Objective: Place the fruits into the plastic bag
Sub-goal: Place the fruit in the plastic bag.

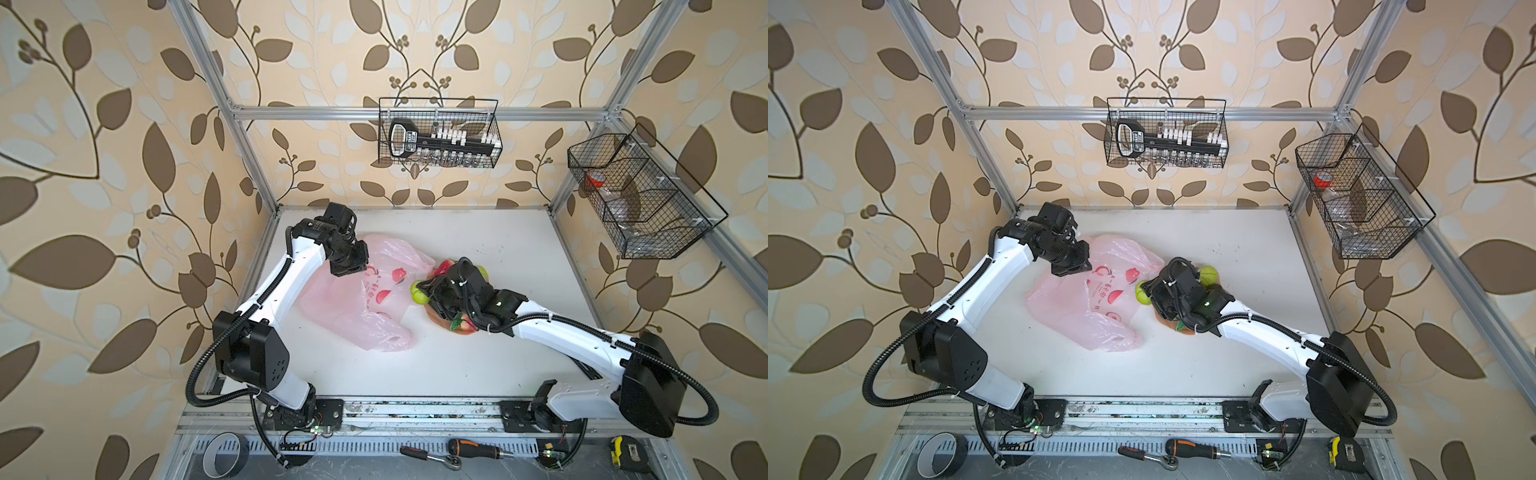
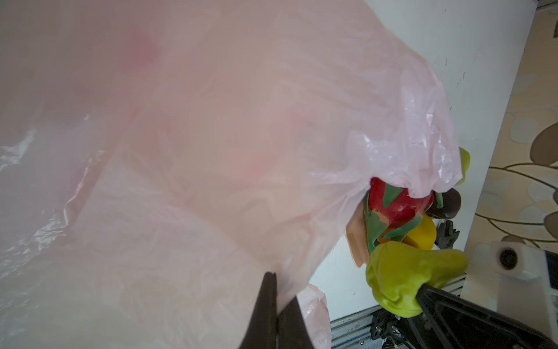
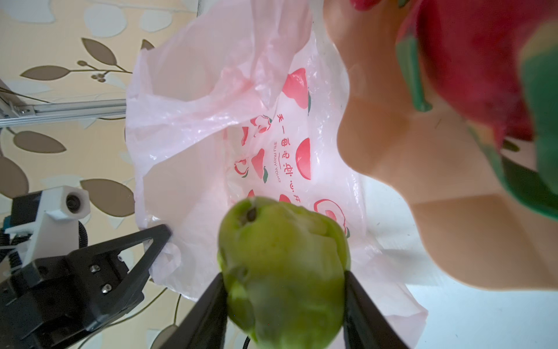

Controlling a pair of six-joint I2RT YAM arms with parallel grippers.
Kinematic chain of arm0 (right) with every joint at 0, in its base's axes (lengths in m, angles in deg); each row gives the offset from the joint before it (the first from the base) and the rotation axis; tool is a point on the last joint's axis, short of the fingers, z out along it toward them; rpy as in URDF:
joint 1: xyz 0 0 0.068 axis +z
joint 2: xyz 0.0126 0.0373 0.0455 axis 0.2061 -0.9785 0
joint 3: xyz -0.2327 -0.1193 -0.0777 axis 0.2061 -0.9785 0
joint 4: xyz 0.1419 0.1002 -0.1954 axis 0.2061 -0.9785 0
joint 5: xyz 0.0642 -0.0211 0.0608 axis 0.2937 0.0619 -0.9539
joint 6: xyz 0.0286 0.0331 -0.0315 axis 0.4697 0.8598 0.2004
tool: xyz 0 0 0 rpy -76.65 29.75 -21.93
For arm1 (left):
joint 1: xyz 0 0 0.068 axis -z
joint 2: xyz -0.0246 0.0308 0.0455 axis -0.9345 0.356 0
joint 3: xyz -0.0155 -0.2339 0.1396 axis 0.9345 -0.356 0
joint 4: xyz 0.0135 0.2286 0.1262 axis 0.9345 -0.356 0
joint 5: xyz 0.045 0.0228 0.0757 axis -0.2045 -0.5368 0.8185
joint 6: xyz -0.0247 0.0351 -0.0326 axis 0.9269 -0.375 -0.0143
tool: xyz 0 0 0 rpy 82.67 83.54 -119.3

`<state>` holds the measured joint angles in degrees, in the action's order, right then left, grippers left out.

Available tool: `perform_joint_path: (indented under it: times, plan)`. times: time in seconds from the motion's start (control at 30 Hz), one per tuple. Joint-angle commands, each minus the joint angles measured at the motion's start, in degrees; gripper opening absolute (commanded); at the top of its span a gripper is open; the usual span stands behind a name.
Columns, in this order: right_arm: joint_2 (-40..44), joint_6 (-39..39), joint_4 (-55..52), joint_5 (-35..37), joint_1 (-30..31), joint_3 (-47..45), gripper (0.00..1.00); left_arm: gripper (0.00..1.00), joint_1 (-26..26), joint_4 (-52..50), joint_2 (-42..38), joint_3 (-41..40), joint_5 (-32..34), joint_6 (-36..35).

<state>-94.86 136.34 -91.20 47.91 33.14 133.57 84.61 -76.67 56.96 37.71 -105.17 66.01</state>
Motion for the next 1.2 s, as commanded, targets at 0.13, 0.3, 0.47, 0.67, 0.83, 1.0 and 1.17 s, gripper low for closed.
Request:
perform_joint_path:
  times: [0.13, 0.3, 0.47, 0.67, 0.83, 1.0, 1.17]
  plan:
    - [-6.65, 6.2, 9.25, -0.5, 4.47, -0.12, 0.43, 0.0, 0.97, -0.8, -2.38, 1.11, -2.51, 0.37]
    - [-11.49, 7.9, 14.49, -0.5, 6.68, 0.96, 0.43, 0.0, 0.97, -1.37, -2.81, 1.13, -3.17, 0.32]
    - [-16.28, 9.05, 18.65, -0.88, 8.16, 2.47, 0.42, 0.0, 1.06, -1.55, -3.44, 1.03, -3.54, 0.21]
    - [-22.14, 9.79, 22.7, -2.42, 8.86, 5.45, 0.41, 0.0, 1.15, -1.33, -3.99, 0.79, -4.47, 0.27]
    - [-26.99, 9.28, 23.25, -3.93, 9.41, 10.05, 0.41, 0.0, 1.41, -1.28, -4.61, 0.29, -4.76, 0.22]
    - [-31.46, 10.5, 23.0, -4.67, 10.52, 14.01, 0.41, 0.0, 1.5, -1.02, -5.25, -0.25, -4.75, 0.14]
    - [-36.26, 11.21, 23.65, -5.73, 11.64, 18.63, 0.41, 0.0, 1.61, -0.75, -5.54, -0.98, -4.46, -0.17]
